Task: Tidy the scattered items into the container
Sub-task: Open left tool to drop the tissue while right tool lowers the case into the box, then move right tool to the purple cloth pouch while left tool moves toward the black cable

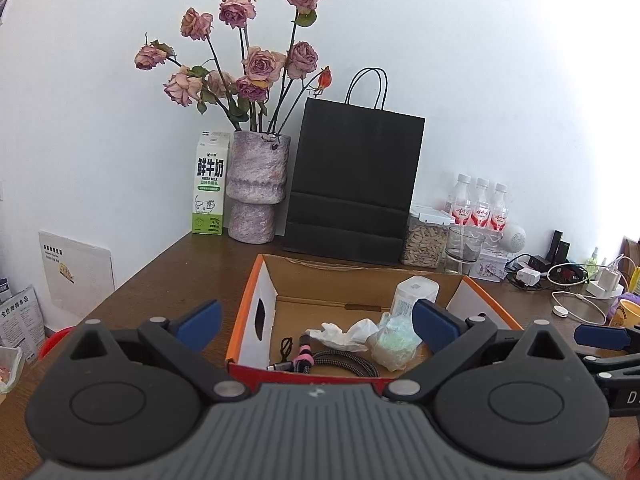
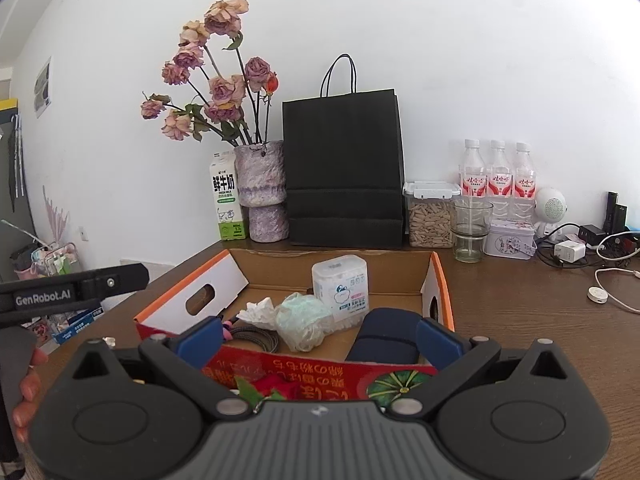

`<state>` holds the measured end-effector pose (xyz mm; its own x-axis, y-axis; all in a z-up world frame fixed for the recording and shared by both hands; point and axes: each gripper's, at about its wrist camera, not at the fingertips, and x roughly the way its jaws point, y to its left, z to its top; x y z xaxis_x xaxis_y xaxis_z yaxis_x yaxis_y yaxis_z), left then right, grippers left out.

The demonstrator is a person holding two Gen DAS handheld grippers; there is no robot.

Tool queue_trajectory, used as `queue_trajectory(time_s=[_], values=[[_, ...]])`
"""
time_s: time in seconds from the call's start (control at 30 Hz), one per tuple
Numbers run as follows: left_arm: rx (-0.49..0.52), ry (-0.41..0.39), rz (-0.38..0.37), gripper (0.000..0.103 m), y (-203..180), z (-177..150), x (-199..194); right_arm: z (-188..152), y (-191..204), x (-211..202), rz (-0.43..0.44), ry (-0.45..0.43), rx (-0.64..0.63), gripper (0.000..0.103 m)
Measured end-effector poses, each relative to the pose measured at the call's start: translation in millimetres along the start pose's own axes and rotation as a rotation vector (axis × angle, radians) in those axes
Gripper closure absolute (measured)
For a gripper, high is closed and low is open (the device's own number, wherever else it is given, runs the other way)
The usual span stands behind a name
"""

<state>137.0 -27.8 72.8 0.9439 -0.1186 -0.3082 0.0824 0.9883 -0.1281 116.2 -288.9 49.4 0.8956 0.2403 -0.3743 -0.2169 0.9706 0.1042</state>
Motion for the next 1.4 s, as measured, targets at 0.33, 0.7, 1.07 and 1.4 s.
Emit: queue_trajectory(time_s=[0.33, 0.7, 1.07, 1.4], values=[[-0.009, 0.019, 0.054, 0.000, 32, -17, -41, -28, 8, -33, -0.012, 0.033, -0.019, 0.000], [-0.050, 0.082, 0.114, 0.000, 75, -53, -69, -85, -8, -28, -0.045, 0.204, 0.010, 0.000], [-0.085, 0.112, 0.118, 0.000, 94, -70, -77, -88, -13, 11, -0.083, 0.311, 0.038, 0.000], [-0.091, 0.125, 0.111, 0.000, 94, -73, -76, -93, -15, 18, -0.118, 0.296, -0.008, 0.000]])
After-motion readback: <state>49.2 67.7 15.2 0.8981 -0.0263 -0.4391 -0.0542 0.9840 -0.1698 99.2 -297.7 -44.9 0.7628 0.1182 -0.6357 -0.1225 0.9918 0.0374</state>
